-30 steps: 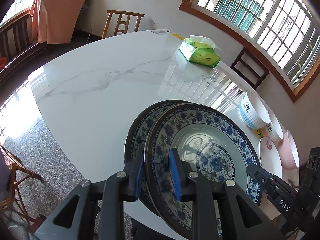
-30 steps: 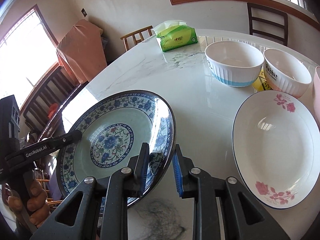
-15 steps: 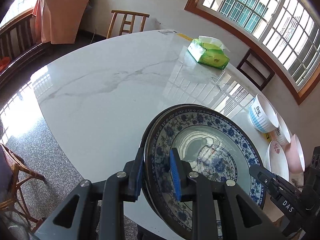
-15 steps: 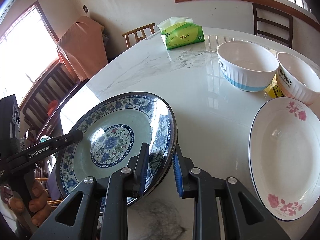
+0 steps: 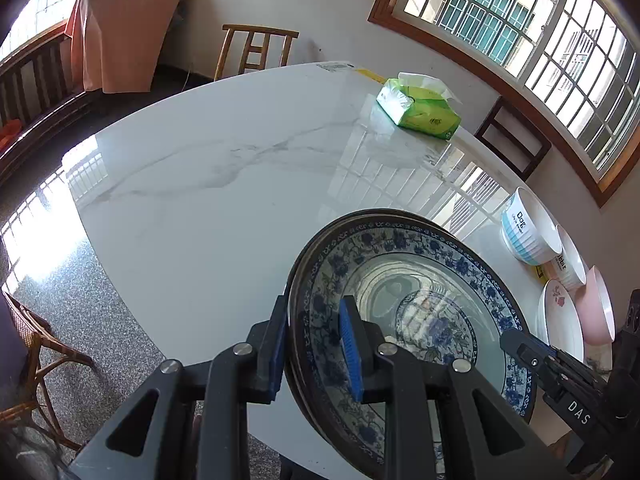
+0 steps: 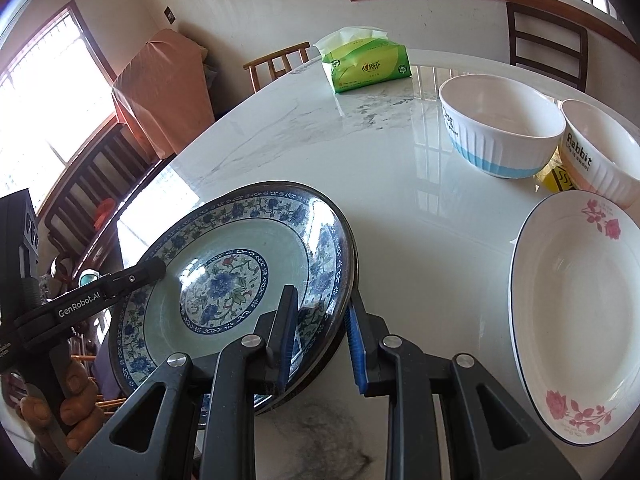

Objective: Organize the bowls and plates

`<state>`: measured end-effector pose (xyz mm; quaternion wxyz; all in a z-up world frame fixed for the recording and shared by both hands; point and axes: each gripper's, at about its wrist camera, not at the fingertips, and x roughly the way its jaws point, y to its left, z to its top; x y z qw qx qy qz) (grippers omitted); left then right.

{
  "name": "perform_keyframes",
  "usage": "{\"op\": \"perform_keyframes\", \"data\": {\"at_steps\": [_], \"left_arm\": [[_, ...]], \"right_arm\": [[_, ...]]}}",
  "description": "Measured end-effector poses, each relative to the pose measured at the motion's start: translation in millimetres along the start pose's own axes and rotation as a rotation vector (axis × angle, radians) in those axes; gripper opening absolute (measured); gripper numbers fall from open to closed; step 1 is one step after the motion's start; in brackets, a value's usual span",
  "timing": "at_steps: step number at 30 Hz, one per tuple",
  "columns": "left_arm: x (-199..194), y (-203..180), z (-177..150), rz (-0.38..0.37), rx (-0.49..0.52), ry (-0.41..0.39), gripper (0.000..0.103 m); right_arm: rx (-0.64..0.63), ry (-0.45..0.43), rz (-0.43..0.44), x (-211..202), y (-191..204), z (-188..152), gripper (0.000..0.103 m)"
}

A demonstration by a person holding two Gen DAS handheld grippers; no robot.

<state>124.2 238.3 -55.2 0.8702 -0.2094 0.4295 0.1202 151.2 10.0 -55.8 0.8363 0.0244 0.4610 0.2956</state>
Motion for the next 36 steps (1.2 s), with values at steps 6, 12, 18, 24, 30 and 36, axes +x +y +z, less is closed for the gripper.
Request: {"op": "perform_keyframes", "data": {"at_steps": [6, 12, 18, 24, 30, 36], "left_arm": [[0.6, -1.4, -0.3, 0.036, 0.019, -0.012, 0.024], [-6.6, -8.6, 0.5, 0.029, 0.050, -0.047, 0.024], [-10.6, -18.6, -3.7, 0.027, 0.083, -0.063, 0.024], [-7.7, -20.1, -4.9, 0.029, 0.086, -0.057, 0.025], [-7.0, -20.6, -6.9, 0.027, 0.088, -0.055, 0.026], [-4.8, -19.6, -8.6, 0.023, 0.081, -0.044, 0.026]], "right_arm": [[-0.013, -0.004, -0.009, 0.4, 2.4, -0.6, 0.024], [-0.027, -0.007, -0.022, 1.2, 5.9, -0.5, 0.024], [-0.037, -0.008, -0.022, 3.1, 7.3, -0.7, 0.024], [-0.040, -0.007, -0.020, 3.9, 7.1, 0.0, 0.025], [-0.036, -0.009, -0.022, 3.8, 6.8, -1.3, 0.026], [-0.036, -0.007, -0.022, 4.1, 7.4, -1.9, 0.027]]}}
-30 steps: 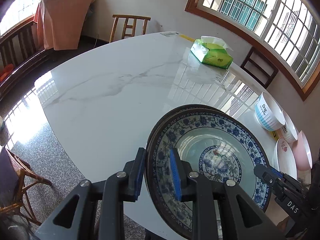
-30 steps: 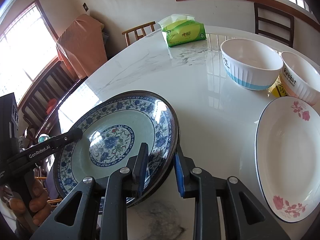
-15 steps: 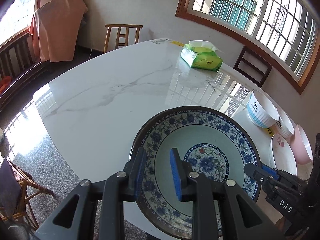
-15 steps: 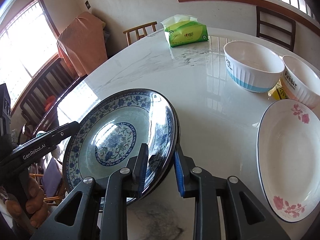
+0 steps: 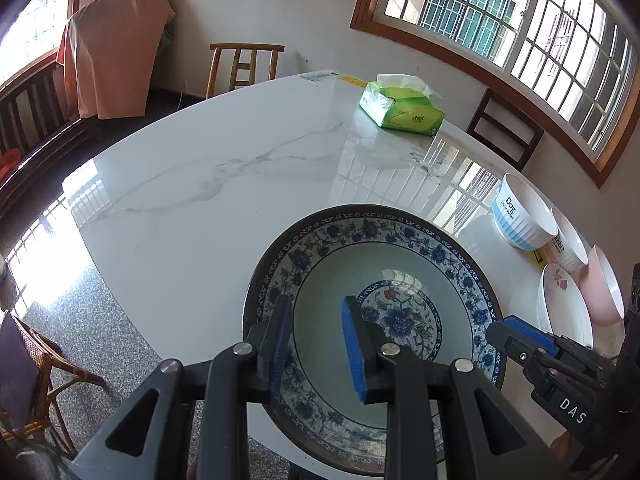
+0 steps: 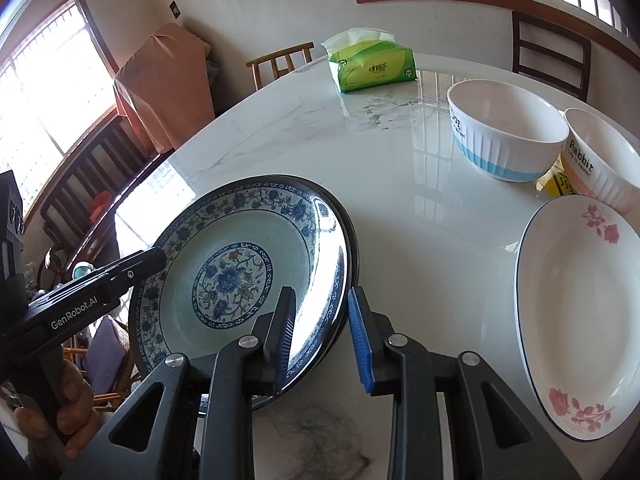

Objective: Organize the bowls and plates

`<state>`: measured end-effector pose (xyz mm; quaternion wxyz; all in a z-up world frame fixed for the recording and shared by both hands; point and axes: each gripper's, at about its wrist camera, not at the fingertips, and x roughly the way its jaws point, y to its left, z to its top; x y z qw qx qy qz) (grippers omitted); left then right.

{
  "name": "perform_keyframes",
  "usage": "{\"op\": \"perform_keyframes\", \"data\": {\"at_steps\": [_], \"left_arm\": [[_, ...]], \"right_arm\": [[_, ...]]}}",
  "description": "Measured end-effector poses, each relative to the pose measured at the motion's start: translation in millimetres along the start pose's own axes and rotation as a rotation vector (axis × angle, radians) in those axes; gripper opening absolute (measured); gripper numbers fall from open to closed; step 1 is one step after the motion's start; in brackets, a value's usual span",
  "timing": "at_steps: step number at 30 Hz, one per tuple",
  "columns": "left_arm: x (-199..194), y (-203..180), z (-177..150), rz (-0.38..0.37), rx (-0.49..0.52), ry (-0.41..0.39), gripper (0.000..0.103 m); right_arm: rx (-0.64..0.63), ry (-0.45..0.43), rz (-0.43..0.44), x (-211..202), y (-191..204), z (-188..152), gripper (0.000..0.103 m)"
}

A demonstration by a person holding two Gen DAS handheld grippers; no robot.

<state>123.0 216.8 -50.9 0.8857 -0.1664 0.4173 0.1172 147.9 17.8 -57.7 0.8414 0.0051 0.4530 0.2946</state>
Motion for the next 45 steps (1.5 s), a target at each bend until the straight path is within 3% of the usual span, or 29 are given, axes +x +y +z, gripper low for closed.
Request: {"op": "perform_keyframes", "data": {"at_steps": [14, 21, 25, 29, 34, 38, 41, 45], "left_arm": [[-5.6, -5.8, -12.9, -0.013, -0.001, 0.029, 0.026], [-19.1, -35.6, -24.9, -0.049, 0.052, 0.041, 0.028], [-25.9, -65.4, -32.9, -0.089, 0.107, 0.051, 0.032], [-26.3, -102.6, -39.6, -0.136, 0.166, 0.080, 0.033], [-20.0, -140.1, -40.9, -0.174, 0.196, 0.103, 0.033], [-6.9, -167.6, -36.2, -0.204, 0.206, 0.131, 0.033], [5.7, -184.6, -31.5, -0.215, 0.197, 0.151, 0.033], [23.6, -200.4, -25.8, -0.226, 0.177, 0.182, 0.033]], "right_arm": [[0.023, 0.001, 0.027, -4.7, -3.9, -6.2, 0.027], [0.091, -0.059, 0.040, -45.8, -29.9, -31.6, 0.027], [0.151, -0.135, -0.020, -83.4, -66.6, -53.2, 0.029], [0.244, -0.223, -0.136, -119.3, -120.9, -76.3, 0.033], [0.362, -0.251, -0.277, -133.0, -192.8, -90.6, 0.036], [0.465, -0.260, -0.207, -133.8, -224.8, -97.0, 0.036], [0.449, -0.264, -0.188, -131.2, -226.2, -93.3, 0.050], [0.451, -0.256, -0.139, -122.5, -230.1, -86.1, 0.050]]}}
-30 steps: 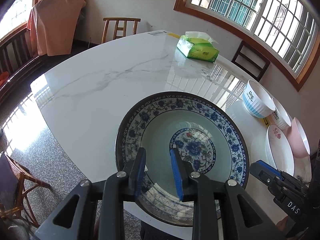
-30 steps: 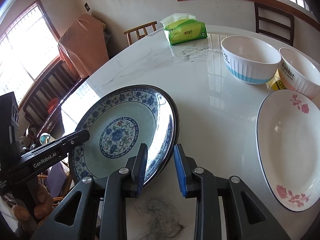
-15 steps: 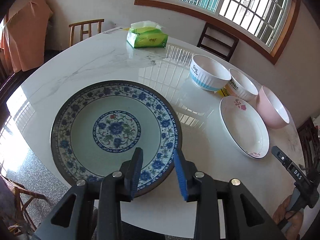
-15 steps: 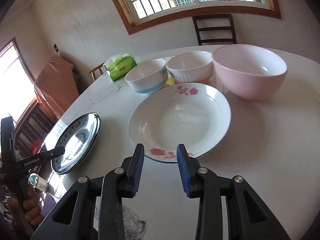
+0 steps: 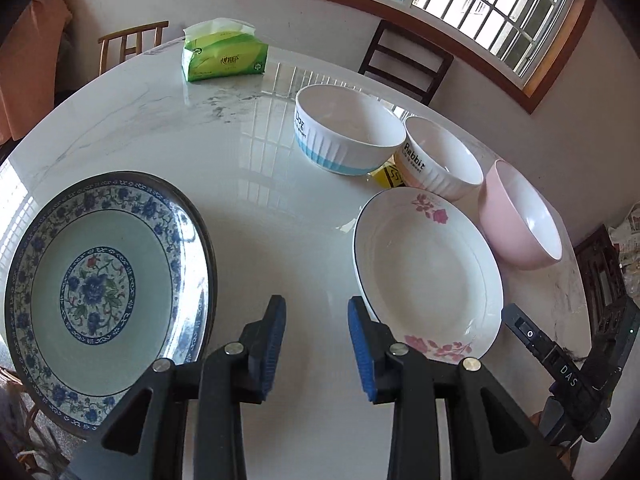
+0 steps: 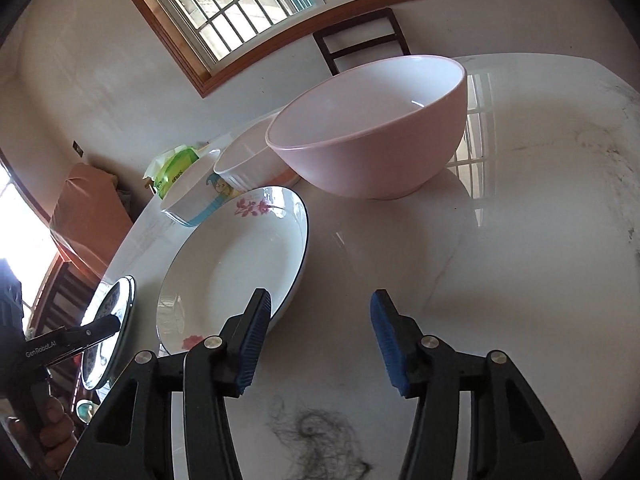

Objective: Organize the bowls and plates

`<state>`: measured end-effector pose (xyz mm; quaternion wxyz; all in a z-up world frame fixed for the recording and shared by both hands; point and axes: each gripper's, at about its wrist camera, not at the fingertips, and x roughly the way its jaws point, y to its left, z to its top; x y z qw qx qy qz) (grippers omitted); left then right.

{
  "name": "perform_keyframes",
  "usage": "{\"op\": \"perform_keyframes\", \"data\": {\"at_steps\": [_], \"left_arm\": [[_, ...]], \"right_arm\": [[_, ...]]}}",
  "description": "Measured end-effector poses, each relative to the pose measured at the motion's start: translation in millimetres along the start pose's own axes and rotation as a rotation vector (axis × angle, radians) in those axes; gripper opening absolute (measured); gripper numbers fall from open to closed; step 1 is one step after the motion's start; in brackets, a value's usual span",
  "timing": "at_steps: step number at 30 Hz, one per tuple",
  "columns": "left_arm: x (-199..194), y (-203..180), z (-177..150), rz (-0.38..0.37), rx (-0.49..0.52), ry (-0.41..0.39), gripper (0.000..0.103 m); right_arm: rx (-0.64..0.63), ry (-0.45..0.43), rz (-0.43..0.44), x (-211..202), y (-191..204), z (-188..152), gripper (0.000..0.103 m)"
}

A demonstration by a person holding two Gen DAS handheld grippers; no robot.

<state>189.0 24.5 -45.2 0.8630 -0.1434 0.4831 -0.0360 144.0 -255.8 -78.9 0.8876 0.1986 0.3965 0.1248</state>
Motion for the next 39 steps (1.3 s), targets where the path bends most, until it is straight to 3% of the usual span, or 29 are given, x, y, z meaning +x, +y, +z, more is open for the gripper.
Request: {"op": "perform_keyframes", "data": {"at_steps": [7, 13, 22, 23, 24, 25, 27, 39], "left_arm": [[30.0, -7.0, 12.0, -0.045, -0.033, 0.059, 0.033], [53.6, -2.5, 19.2, -0.105, -0.098, 0.123, 0.033], [62.6, -11.3, 27.7, -0.141, -0.072, 0.112, 0.036], [63.0, -16.4, 26.6, -0.131, -0.045, 0.111, 0.034], [61.9, -21.8, 24.9, -0.082, -0.014, 0.100, 0.030], [61.8, -26.9, 22.6, -0.020, 0.015, 0.083, 0.028], [58.7, -31.5, 16.8, 0.033, 0.049, 0.060, 0.027], [32.7, -22.5, -23.6, 0.052, 0.009, 0.046, 0.027]], "right_arm": [[0.039, 0.030, 0.051, 14.3, -7.9, 8.1, 0.050], [0.012, 0.063, 0.036, 29.9, 0.2, 16.6, 0.050], [-0.051, 0.088, 0.036, 48.7, 15.6, 27.0, 0.050], [-0.066, 0.094, 0.036, 49.8, 18.0, 26.3, 0.048], [-0.082, 0.107, 0.042, 51.4, 20.0, 24.9, 0.037], [-0.099, 0.119, 0.036, 53.4, 22.9, 24.0, 0.034], [-0.130, 0.121, 0.018, 52.9, 27.2, 22.0, 0.026], [-0.269, 0.093, -0.039, 33.2, 48.5, -2.6, 0.019]]}}
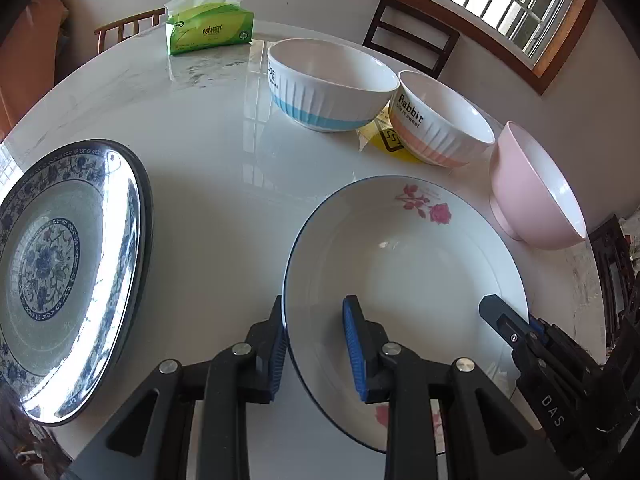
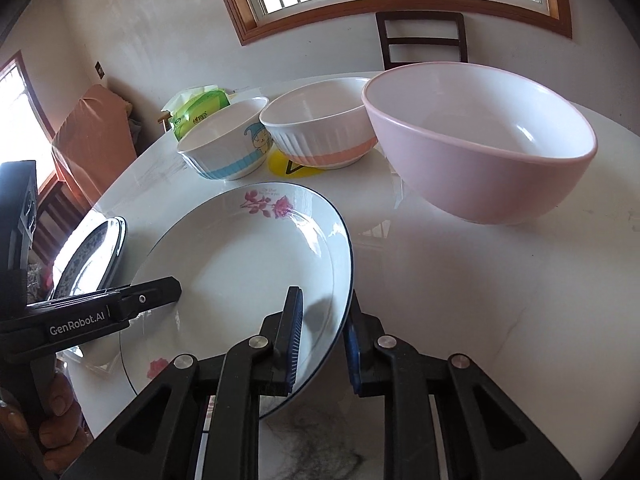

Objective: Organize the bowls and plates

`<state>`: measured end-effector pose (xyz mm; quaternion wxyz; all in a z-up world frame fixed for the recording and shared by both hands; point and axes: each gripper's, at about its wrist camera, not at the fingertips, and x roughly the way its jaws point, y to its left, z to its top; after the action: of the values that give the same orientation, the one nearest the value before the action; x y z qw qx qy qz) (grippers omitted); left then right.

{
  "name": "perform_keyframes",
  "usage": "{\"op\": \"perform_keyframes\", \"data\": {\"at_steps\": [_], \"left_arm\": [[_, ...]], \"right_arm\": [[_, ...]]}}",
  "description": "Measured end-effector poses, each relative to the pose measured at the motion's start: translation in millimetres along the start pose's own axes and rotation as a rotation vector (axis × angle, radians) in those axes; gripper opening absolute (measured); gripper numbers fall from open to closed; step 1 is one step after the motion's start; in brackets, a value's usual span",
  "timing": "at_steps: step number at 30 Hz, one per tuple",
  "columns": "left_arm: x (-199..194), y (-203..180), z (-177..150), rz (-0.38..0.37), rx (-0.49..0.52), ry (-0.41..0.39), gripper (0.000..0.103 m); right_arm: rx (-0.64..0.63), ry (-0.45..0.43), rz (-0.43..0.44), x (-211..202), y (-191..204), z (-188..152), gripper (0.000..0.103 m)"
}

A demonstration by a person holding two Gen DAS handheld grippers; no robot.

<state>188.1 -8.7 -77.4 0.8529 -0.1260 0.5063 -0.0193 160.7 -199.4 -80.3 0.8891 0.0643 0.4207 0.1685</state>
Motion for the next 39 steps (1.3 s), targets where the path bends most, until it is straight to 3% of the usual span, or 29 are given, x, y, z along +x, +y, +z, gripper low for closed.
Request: {"op": "perform_keyframes", "data": {"at_steps": [19, 39], "left_arm": [[-36.9, -2.5, -66.4, -0.003, 0.017, -0.020, 0.027], [-75.6, 28.3, -81.6, -0.005, -0.029, -0.065, 0.027]], "right_arm": [[-0.014, -0.006, -0.016, -37.2, 12.9, -43.6, 0.018], [-0.017, -0.015, 0.009, -57.7, 43.2, -69.6, 0.018]]}}
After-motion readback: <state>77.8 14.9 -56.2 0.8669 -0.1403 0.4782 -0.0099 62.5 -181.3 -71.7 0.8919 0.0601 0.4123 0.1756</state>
